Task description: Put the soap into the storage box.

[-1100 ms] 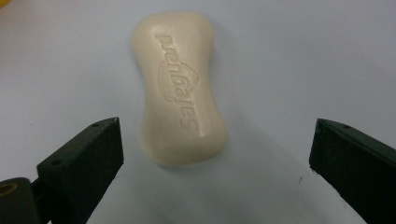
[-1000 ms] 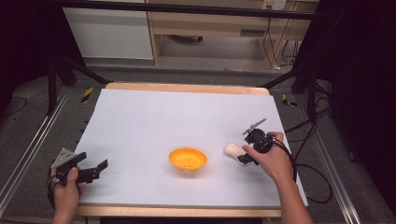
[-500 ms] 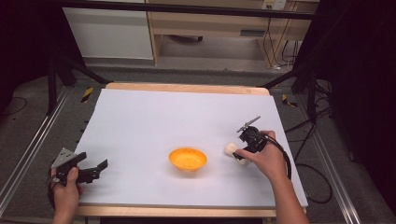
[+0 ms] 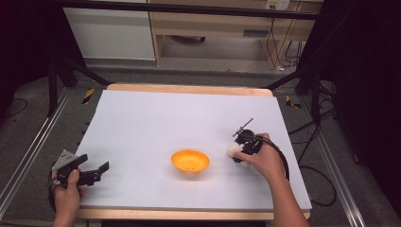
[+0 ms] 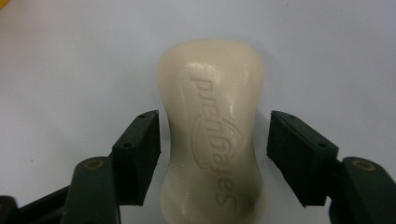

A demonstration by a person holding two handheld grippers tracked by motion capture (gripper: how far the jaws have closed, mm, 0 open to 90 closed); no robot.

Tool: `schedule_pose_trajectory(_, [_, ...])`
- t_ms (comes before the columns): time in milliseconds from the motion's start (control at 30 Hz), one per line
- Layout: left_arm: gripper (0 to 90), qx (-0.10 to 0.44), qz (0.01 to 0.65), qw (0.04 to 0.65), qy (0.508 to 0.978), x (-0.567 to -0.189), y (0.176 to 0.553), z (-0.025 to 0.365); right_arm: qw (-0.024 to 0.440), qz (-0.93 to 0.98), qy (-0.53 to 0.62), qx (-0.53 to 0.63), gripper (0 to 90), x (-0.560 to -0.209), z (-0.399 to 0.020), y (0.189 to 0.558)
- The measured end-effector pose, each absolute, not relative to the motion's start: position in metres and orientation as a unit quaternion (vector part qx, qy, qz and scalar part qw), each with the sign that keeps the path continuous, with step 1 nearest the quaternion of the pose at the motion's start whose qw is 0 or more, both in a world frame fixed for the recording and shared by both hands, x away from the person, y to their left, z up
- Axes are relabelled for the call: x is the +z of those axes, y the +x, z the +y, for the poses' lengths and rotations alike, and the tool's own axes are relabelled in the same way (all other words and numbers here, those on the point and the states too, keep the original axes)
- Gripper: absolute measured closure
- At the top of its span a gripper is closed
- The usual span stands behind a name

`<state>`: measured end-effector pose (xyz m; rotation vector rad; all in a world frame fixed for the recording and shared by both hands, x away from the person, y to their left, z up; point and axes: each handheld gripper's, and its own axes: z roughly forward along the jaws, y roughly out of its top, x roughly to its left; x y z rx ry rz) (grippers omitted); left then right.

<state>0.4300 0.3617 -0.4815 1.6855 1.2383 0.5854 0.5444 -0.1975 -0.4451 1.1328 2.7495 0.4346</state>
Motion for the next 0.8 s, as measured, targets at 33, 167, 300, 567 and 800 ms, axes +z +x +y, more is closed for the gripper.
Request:
schedule_pose_trajectory(33, [0.0,0.239,0.504,0.466,0.687,-0.4815,0.43,0.3616,0.067,0.913,0.377,0.142,39.8,-0.4462,-0.1969,0.5446])
schedule_pose_trajectory(167, [0.0,0.239,0.504,0.466,0.687,-0.4815,0.4298,0.3616,0.063,0.916,0.372,0.137,43.7,-0.4507,-0.1963,0.5438])
schedule_pose_trajectory(300, [0.0,0.239,0.504,0.466,0.687,-0.4815,0.4299,0.3614,0.067,0.915,0.369,0.148,47.6,-0.4513,-0.1993,0.541])
schedule_pose_trajectory(567, [0.0,0.239,0.505,0.466,0.687,-0.4815,0.4298,0.3615,0.07,0.913,0.367,0.163,47.2,-0.4533,-0.2026,0.5383])
schedule_pose_trajectory(800, [0.0,0.239,0.505,0.464,0.688,-0.4815,0.4301,0.3613,0.068,0.912,0.37,0.164,48.0,-0.4532,-0.2034,0.5384])
